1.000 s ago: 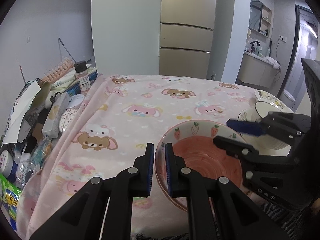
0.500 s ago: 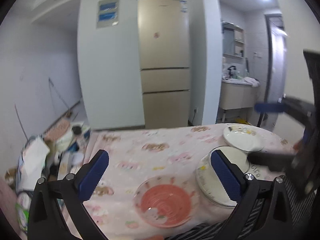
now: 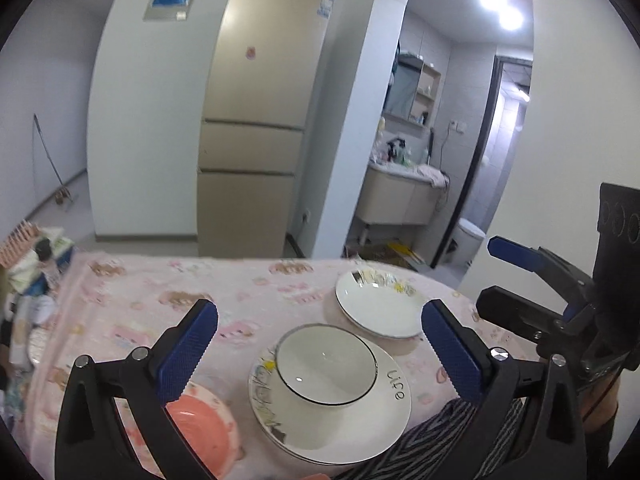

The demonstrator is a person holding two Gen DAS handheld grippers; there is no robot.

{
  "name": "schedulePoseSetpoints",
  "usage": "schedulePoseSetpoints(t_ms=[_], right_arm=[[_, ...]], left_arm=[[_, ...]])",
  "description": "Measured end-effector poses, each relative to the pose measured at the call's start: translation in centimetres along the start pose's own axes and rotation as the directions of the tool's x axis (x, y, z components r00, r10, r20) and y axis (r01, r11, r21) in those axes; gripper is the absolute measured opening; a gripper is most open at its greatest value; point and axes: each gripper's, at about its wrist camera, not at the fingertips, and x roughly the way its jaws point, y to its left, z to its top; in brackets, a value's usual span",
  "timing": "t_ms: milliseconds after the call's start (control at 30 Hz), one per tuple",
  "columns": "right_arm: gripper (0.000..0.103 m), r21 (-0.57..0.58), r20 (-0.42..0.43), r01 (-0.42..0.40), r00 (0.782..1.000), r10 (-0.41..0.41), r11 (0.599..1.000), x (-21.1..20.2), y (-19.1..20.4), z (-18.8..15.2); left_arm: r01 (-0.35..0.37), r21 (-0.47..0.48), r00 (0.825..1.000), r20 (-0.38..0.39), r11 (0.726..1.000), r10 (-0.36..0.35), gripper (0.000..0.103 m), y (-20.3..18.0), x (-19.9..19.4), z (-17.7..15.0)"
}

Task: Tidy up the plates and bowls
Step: 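Close both tools on the rim of the white bowl again, then lift the white bowl with both tools and carry it to the pink bowl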

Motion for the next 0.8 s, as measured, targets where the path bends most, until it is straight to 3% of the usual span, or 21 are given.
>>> schedulePoseSetpoints(t_ms=[133, 233, 367, 467, 533, 600, 700, 800], right_arm=[[0.103, 0.106, -0.072, -0.053, 0.996, 0.061, 0.993, 2.9, -2.4, -2.3], [0.102, 0.159, -0.153, -0.04, 0.986, 0.065, 0.986, 6.0, -3.8, -4.7], [0.078, 0.258, -0.233, -0.046, 0.967, 0.108, 0.965, 9.8, -5.4, -7.6], [0.07, 0.273, -0.296, -0.012, 0.95, 0.095, 0.962, 12.2, -5.8, -9.3], [0.063, 0.269, -0.321, -0.012, 0.942, 0.102, 0.963, 13.1, -5.6, -10.2], [0.057, 0.269, -0.339, -0.029, 0.933, 0.123, 0.963, 13.7, -5.4, -10.8], [0.045, 0.247, -0.359, -0.032, 0.925, 0.122, 0.968, 14.2, -4.9, -11.4], [0.033, 0.24, -0.361, -0.042, 0.924, 0.129, 0.97, 14.4, -4.6, -11.5]], left_arm=[[-0.015, -0.02, 0.997, -0.074, 1.0, 0.014, 0.103, 0.1, 2.7, -1.0], [-0.026, -0.025, 0.99, -0.139, 0.999, 0.022, 0.103, 0.5, 4.6, -2.5], [-0.024, -0.058, 0.973, -0.229, 0.998, 0.01, 0.103, 1.0, 7.9, -4.8], [-0.037, -0.068, 0.962, -0.273, 0.997, 0.017, 0.1, 1.2, 9.7, -6.4], [-0.043, -0.101, 0.953, -0.303, 0.994, 0.01, 0.083, 1.6, 10.7, -7.1], [-0.044, -0.119, 0.942, -0.337, 0.992, 0.001, 0.074, 2.1, 11.6, -7.7], [-0.074, -0.136, 0.937, -0.347, 0.988, 0.022, 0.073, 2.9, 12.1, -8.3], [-0.073, -0.155, 0.93, -0.368, 0.985, 0.011, 0.06, 3.3, 12.7, -8.7]])
